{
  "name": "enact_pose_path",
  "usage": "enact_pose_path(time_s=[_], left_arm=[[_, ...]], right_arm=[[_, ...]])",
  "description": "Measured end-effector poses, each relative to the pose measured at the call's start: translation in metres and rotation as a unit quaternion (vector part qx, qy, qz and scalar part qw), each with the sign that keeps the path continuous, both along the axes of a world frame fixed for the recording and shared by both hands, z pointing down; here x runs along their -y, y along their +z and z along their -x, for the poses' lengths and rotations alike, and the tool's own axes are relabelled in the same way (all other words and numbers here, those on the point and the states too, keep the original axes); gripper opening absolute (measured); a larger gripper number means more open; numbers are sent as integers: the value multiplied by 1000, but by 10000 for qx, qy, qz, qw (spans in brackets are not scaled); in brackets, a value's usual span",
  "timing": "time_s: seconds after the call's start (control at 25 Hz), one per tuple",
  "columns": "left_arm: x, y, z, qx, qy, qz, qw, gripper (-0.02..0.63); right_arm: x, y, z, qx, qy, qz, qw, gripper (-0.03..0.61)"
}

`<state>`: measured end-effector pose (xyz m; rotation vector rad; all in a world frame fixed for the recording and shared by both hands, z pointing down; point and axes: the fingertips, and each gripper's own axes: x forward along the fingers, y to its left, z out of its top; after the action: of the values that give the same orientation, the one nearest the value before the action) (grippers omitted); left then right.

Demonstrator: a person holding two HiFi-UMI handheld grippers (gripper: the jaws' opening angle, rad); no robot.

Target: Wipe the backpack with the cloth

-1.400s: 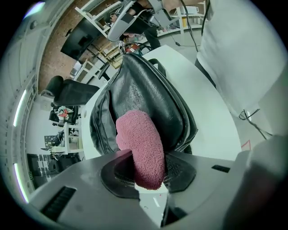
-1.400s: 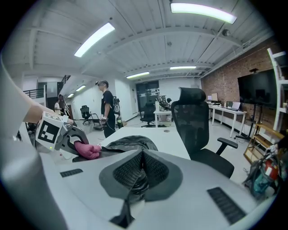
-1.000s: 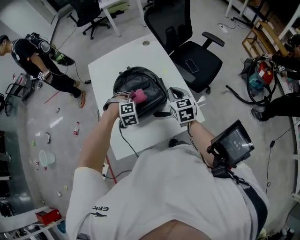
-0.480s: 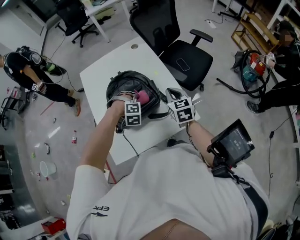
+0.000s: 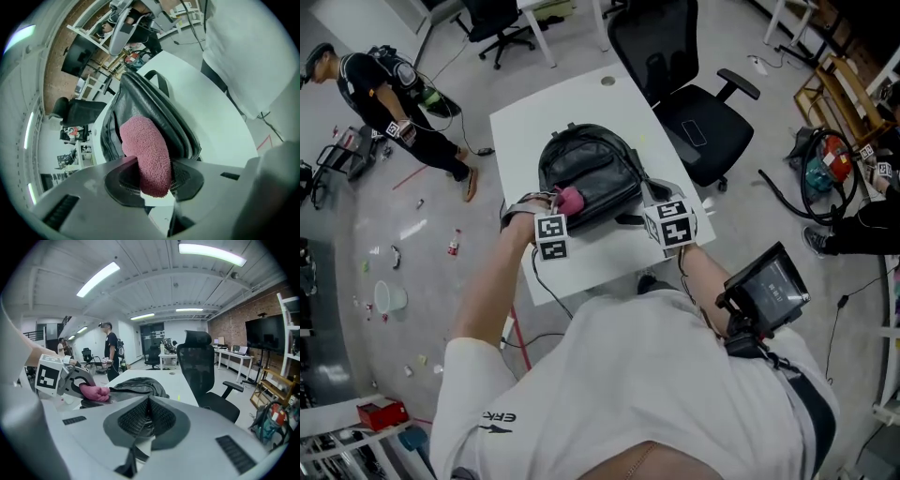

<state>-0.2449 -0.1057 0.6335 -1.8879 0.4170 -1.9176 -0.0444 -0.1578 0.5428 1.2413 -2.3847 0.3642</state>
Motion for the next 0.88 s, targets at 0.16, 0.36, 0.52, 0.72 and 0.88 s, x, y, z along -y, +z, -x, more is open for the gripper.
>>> enact_pose_path(time_s=[0.16, 0.36, 0.52, 0.72, 0.88], left_arm=[[1, -10, 22, -635, -1244, -680, 9879, 92], [-20, -26, 57, -2107, -3157, -1603, 9112, 92], [-48, -26, 65, -3060, -4190, -1890, 8337, 92], [-74, -17, 58, -3654, -5109, -1971, 7527, 92], [-89, -10, 39, -4043, -5785, -1997, 6797, 92]], right_arm=[[-15, -5, 5, -35, 2, -34, 10000, 5], [-42, -11, 4, -55, 121, -72, 9999, 5], [-57, -4, -4, -132, 140, 16, 9998, 5], [-49, 3, -12, -170, -34, 127, 9998, 5], [-37, 9, -20, -159, -238, 191, 9994, 5]])
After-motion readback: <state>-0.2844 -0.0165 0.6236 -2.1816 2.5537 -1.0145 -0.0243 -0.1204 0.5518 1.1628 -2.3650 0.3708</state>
